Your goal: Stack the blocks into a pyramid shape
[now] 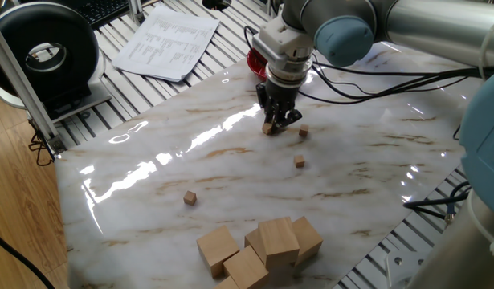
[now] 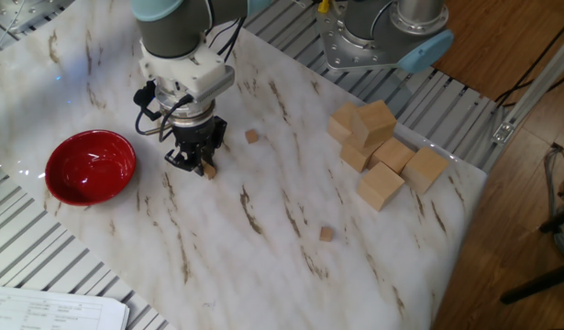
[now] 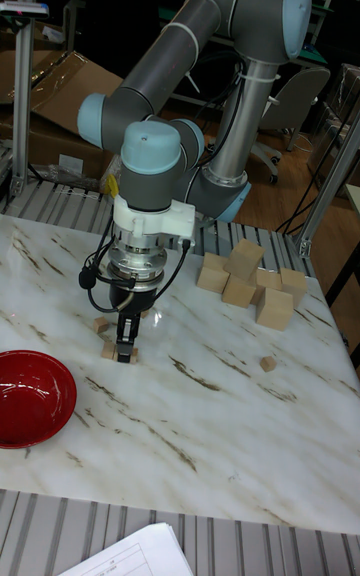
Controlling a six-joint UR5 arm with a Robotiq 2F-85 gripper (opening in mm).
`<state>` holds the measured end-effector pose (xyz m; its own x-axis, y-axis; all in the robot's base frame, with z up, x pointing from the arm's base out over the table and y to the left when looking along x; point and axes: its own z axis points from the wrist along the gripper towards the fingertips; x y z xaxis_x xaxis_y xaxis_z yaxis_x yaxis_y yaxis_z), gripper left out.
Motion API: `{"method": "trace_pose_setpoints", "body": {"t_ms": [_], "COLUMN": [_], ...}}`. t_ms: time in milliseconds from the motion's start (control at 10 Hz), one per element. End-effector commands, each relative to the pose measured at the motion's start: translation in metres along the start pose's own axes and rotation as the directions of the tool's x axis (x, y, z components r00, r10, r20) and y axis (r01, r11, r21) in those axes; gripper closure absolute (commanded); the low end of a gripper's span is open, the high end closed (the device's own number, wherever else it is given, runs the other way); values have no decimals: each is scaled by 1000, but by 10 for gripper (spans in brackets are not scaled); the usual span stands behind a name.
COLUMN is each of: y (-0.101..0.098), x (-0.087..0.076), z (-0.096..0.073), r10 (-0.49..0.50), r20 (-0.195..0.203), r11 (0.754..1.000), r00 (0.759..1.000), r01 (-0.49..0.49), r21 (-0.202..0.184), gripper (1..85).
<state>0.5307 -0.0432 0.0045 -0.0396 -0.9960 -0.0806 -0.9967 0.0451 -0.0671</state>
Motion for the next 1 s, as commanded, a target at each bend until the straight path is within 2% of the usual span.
{"method": "trace_pose_setpoints", "body": {"t_ms": [0, 900], "y": [1, 6], "x": [0, 0], "z": [-2, -2], "r10": [21, 27], "r20": [7, 3], "r11": [1000, 1000], "r00": [1000, 1000], "r01": [-21, -27], "r21": [3, -9], "gripper": [610, 620]}}
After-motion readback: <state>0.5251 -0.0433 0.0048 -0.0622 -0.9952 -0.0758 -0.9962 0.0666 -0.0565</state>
